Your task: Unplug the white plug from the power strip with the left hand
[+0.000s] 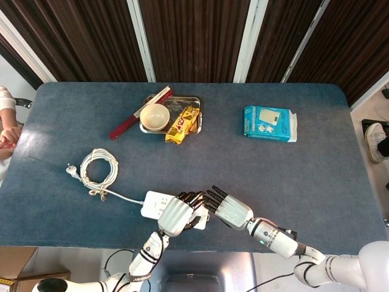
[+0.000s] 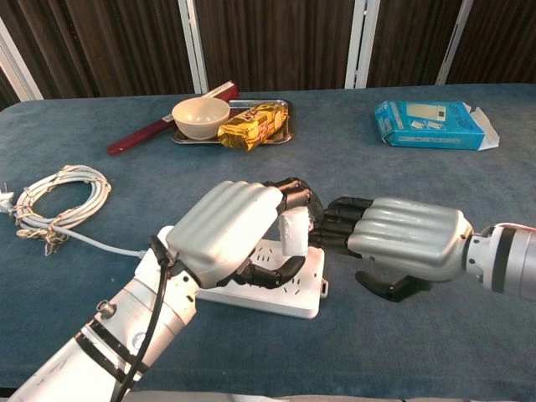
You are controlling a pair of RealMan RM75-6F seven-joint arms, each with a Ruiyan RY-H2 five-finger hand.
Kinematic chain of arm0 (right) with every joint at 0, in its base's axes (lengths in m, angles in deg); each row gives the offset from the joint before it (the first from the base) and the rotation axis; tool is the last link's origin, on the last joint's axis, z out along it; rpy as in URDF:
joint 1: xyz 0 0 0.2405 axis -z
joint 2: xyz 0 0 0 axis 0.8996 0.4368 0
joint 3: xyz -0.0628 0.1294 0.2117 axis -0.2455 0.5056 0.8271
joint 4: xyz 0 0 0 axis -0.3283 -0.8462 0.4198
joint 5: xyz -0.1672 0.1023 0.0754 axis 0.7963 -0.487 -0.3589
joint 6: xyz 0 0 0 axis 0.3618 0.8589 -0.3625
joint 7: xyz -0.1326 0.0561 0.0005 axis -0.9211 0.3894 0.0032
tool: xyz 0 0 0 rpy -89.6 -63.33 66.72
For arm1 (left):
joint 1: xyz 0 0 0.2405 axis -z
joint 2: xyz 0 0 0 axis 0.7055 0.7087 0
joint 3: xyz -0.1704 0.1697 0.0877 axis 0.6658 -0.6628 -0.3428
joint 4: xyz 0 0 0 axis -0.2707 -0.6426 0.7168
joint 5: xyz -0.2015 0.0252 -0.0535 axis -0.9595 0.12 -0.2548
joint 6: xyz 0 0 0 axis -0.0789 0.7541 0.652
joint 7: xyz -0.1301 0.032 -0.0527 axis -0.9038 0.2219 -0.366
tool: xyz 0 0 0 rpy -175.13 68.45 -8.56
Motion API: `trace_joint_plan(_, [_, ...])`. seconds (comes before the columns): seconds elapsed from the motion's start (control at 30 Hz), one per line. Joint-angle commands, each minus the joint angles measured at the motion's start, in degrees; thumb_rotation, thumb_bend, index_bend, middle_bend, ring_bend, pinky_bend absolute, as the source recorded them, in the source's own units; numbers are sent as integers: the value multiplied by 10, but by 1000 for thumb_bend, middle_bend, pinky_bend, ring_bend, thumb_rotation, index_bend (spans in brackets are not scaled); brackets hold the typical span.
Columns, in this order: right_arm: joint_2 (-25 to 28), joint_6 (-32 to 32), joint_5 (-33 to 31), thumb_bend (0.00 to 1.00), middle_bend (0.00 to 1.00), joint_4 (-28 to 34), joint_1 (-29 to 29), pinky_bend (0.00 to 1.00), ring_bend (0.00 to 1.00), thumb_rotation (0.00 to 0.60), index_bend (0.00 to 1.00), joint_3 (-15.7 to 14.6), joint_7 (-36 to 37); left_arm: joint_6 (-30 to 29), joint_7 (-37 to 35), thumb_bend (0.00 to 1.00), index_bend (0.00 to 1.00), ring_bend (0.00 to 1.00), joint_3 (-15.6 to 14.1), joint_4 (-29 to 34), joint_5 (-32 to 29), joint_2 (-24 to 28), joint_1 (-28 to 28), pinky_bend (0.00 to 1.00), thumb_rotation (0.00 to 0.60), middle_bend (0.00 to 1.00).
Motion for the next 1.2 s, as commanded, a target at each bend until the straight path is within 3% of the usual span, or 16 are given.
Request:
trace_joint_plan(0.03, [4,5,-1,737,154,6,1,0,0,600,92,2,0,0,-5,525,367,313,0,-4,-1,2,-2,437,600,430])
trace_joint_plan(0.37, [54,57,2,737,153,48,14,0,0,600,82,13,8,-23,-9,523,367,311,15,35,16,36,4,430,600,431])
trace_joint_plan(0.67, [157,173,19,737,142,105,66,0,0,600,37,12,47,-13,-9,519,356,310,15,100,-16,148,-24,422,600,426])
trace_joint_plan(0.83, [225,245,33,711,121,133,112,0,0,600,5,-2,80,26,-53,505,355,310,27,72,-81,201,-45,348,600,421])
trace_joint_plan(1.0, [263,270,42,672,113,141,139,0,0,600,0,-14,88,38,-108,479,340,292,22,28,-102,216,-63,287,600,401])
trace_joint_plan(1.2, [276,274,56,659,106,146,157,0,0,600,0,-23,83,66,-141,465,248,205,24,-12,-122,215,-65,235,600,257])
